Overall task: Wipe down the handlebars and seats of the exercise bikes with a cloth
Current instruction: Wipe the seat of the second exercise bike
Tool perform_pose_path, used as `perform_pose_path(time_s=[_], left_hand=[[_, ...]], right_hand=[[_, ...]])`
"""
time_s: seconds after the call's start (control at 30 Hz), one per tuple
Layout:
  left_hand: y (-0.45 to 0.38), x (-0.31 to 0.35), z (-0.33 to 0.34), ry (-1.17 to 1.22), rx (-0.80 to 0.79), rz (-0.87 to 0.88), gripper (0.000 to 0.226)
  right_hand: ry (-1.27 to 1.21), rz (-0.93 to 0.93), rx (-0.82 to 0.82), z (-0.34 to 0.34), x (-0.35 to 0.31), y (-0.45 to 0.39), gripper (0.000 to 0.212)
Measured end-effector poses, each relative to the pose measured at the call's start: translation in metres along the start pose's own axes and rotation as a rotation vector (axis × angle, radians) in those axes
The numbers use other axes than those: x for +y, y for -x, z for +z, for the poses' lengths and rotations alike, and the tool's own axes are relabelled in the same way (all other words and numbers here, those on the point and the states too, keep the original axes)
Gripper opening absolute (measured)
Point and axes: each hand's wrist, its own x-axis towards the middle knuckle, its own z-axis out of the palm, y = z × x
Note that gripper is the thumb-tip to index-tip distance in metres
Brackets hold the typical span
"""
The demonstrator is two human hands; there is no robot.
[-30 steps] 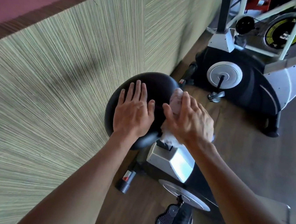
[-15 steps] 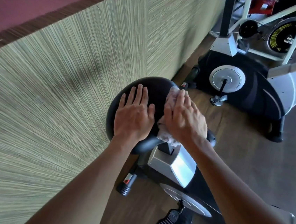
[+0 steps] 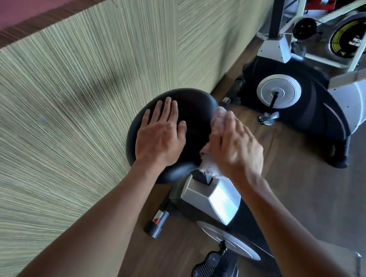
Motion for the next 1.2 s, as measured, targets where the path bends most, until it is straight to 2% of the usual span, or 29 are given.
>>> perform_pose_path(time_s=[0.1, 0.17, 0.3, 0.4, 0.47, 0.57, 0.67, 0.8, 0.93, 1.1, 1.2], left_hand=[[0.000, 0.000, 0.000, -0.009, -0.012, -0.004, 0.062], [-0.002, 0.001, 0.000, -0.007, -0.026, -0.016, 0.063], [-0.001, 0.002, 0.000, -0.006, -0.037, -0.028, 0.063], [-0.002, 0.005, -0.003, -0.005, -0.073, -0.044, 0.064], [-0.005, 0.012, -0.006, -0.003, -0.114, -0.060, 0.066], [-0.008, 0.022, -0.010, 0.004, -0.127, -0.084, 0.067], [-0.006, 0.023, -0.010, -0.007, -0.128, -0.090, 0.067], [-0.010, 0.021, -0.007, -0.059, -0.107, -0.063, 0.073], [-0.008, 0.017, -0.003, 0.029, -0.052, -0.055, 0.076], [-0.006, 0.015, -0.001, 0.227, 0.043, -0.029, 0.078], [-0.003, 0.017, -0.002, 0.248, 0.052, 0.009, 0.077]], right_hand=[[0.049, -0.368, 0.077, 0.008, 0.017, 0.029, 0.060], [0.077, -0.446, 0.066, 0.006, 0.037, 0.047, 0.063], [0.013, -0.338, 0.051, 0.001, 0.056, 0.049, 0.062], [-0.103, -0.034, -0.024, -0.007, 0.046, 0.034, 0.061], [-0.080, 0.128, -0.102, -0.013, 0.029, 0.022, 0.060], [0.031, 0.087, -0.214, -0.014, 0.003, 0.003, 0.065], [-0.027, 0.116, -0.352, -0.002, -0.009, -0.027, 0.070], [-0.173, 0.137, -0.409, 0.022, -0.019, -0.073, 0.075], [-0.194, 0.022, -0.410, 0.017, -0.016, -0.062, 0.077], [-0.049, -0.285, -0.100, 0.000, 0.017, 0.014, 0.073], [-0.018, -0.309, -0.033, 0.004, 0.024, 0.024, 0.070]])
